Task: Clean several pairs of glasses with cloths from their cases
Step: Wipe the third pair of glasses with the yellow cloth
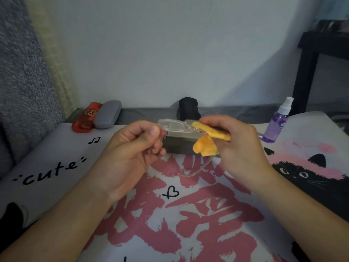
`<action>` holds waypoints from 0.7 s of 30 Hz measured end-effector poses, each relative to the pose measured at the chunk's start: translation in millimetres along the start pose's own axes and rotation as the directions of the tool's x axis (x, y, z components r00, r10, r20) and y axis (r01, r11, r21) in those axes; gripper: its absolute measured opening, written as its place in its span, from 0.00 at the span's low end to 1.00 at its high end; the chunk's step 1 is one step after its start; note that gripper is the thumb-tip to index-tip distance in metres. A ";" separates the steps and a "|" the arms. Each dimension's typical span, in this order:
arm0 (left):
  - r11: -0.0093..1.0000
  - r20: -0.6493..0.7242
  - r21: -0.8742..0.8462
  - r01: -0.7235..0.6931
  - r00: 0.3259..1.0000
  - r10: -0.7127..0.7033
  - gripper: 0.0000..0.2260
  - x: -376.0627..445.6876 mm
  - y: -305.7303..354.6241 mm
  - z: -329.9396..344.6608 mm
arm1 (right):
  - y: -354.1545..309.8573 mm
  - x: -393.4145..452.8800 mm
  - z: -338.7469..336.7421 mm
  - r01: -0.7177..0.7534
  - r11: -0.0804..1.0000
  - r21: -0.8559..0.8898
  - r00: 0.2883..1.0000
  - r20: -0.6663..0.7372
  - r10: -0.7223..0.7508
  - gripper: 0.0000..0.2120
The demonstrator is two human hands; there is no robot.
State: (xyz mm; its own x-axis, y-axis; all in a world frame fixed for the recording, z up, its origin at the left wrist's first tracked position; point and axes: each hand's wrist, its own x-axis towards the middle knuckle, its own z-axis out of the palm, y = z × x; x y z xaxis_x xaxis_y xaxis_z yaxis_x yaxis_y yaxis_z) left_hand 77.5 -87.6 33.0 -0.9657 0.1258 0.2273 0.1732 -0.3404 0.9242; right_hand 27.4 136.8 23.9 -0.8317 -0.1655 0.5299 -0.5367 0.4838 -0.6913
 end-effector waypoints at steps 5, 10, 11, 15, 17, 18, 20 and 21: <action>0.999 0.032 -0.034 -0.013 0.999 0.014 0.04 -0.2 -4.8 6.7 | -3.2 -0.1 -6.0 0.164 0.943 -0.291 0.964 -0.156 -0.216 0.12; 0.998 0.027 -0.066 -0.007 1.000 0.008 0.05 -3.1 0.1 7.2 | -4.4 -0.2 -9.0 0.337 0.789 -0.513 0.900 -0.071 -0.430 0.12; 0.998 0.012 -0.056 -0.009 1.000 0.009 0.05 -3.5 0.6 9.3 | -5.0 -0.3 -8.2 0.328 0.790 -0.519 0.909 -0.056 -0.414 0.12; 0.999 -0.055 -0.026 -0.033 0.998 0.031 0.04 -2.8 1.9 12.7 | -11.5 -2.8 -0.3 0.201 0.869 -0.452 0.978 0.037 -0.207 0.12; 0.999 -0.066 -0.009 -0.035 0.997 0.034 0.04 -2.4 1.6 12.2 | -14.0 -3.4 3.4 0.144 0.887 -0.439 0.990 0.060 -0.131 0.19; 1.000 -0.077 -0.003 -0.031 0.997 0.031 0.05 -2.4 1.6 12.3 | -15.3 -3.7 4.2 0.138 0.879 -0.457 0.990 0.067 -0.120 0.20; 1.000 -0.104 0.000 -0.013 0.995 0.013 0.07 -2.1 1.3 12.6 | -15.7 -3.2 3.3 0.155 0.845 -0.512 0.988 0.067 -0.140 0.19; 1.000 -0.111 0.005 0.001 0.994 0.000 0.07 -2.3 1.9 12.7 | -15.4 -2.3 2.0 0.178 0.823 -0.539 0.983 0.069 -0.168 0.18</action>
State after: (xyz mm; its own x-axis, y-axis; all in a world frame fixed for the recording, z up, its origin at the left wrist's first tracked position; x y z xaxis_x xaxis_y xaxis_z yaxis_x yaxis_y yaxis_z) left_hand 82.5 -76.7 38.2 -0.9812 0.0213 0.1919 0.1738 -0.3354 0.9259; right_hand 37.3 128.0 32.4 -0.7378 -0.3033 0.6031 -0.5138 0.8318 -0.2102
